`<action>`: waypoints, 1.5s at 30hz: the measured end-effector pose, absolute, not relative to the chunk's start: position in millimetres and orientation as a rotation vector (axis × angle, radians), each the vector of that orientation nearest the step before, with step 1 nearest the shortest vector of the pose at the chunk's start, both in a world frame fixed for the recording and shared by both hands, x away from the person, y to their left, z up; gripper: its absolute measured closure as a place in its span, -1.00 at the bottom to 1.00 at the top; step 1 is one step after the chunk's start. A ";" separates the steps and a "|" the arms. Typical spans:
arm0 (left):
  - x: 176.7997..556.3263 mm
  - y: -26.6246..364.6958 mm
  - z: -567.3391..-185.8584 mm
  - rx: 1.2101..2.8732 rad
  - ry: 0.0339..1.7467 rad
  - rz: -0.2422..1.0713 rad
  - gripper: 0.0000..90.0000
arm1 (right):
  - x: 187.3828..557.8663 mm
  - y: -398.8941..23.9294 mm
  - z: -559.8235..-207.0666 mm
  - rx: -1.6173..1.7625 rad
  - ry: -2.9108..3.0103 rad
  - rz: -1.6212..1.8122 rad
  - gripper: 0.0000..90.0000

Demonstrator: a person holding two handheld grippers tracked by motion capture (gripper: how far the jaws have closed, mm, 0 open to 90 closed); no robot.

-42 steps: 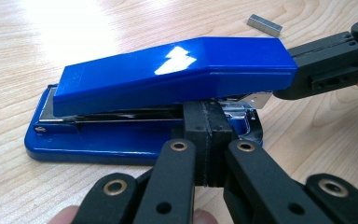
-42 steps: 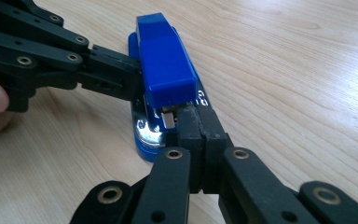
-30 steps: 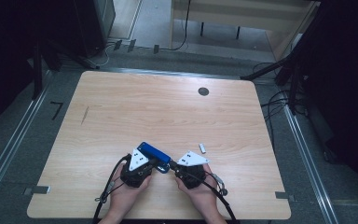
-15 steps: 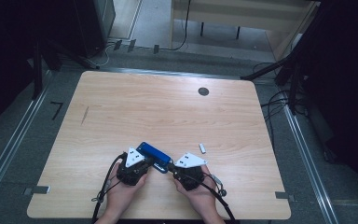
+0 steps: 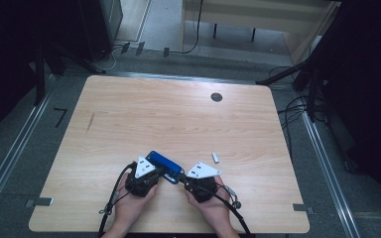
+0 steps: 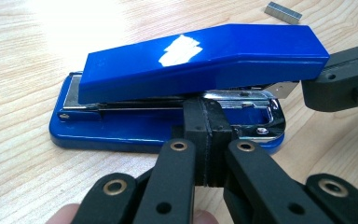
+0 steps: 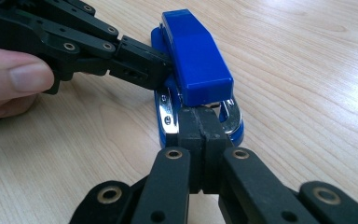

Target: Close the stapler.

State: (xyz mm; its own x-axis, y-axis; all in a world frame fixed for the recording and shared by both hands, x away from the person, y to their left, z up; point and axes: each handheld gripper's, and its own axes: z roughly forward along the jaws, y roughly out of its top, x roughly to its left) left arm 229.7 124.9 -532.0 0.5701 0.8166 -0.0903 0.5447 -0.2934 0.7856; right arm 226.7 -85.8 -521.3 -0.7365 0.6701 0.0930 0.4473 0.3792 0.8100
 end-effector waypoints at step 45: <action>230.1 124.8 -532.4 1.981 1.091 0.409 1.00 | 247.6 -57.2 -460.8 0.826 2.302 1.361 1.00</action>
State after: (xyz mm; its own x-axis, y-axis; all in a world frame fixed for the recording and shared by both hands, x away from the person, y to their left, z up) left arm 230.1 124.8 -532.4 0.5721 0.8142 -0.0993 0.5484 -0.2897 0.7844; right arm 247.6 -57.2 -460.8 -0.7730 0.6344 0.0026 0.3080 0.3716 0.8758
